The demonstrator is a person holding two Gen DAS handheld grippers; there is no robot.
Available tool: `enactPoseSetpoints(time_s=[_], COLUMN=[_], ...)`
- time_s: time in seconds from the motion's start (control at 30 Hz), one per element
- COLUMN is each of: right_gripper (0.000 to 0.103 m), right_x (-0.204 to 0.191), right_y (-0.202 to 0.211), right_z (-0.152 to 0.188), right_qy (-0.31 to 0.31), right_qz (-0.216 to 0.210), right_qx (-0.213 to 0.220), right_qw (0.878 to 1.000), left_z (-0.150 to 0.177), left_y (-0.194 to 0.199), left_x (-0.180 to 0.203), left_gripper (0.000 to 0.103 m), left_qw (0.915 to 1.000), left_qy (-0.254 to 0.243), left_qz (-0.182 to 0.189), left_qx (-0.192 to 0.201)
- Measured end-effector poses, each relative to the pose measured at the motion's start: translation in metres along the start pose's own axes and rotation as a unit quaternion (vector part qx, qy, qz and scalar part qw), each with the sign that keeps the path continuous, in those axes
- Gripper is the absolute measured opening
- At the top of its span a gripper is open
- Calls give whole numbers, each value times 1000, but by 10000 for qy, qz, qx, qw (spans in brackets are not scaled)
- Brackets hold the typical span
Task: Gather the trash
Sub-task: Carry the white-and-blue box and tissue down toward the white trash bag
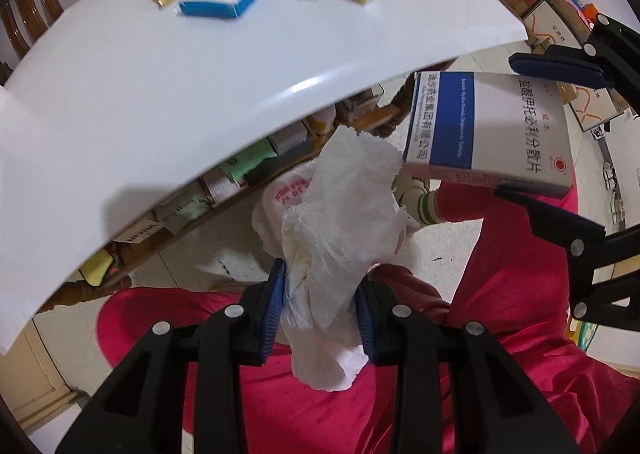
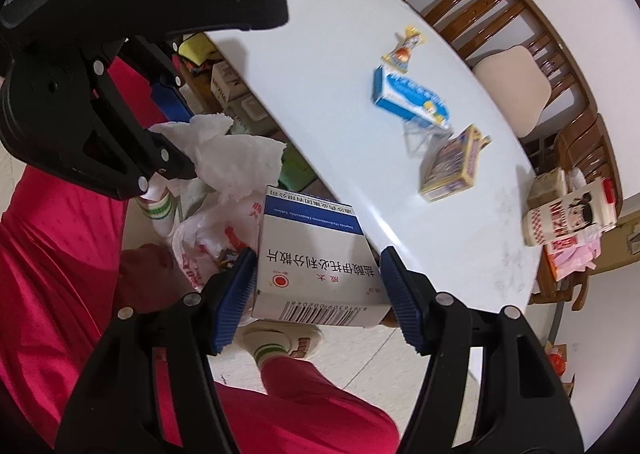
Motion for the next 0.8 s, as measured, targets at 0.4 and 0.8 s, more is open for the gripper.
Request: enactPoseSetpoints(time_s=[0.4, 0.8], right_gripper=[63, 63], right_x=[-23, -37], right_y=[-66, -154], right_z=[38, 79], right_qy=[-433, -904], right_qz=[-327, -554], right_qx=[-325, -862], right_qw=[9980, 9906], left_z=[20, 39], left_y=[-77, -173], left_x=[-6, -17], left_gripper=[33, 33], left_qw=[9991, 9912], left_qy=[147, 518], left_qz=[9, 358], left_qx=[-403, -1162])
Point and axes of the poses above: each gripper's, at about its wrist camera, not at the fingertips, and y roughly against the way its jaws point, x to its right, z to its underside, the point moved 6 cm from there along -y, roughly the way its jaws point, and after that the axes turned 10 degrees about x, right-handed, at the moved point
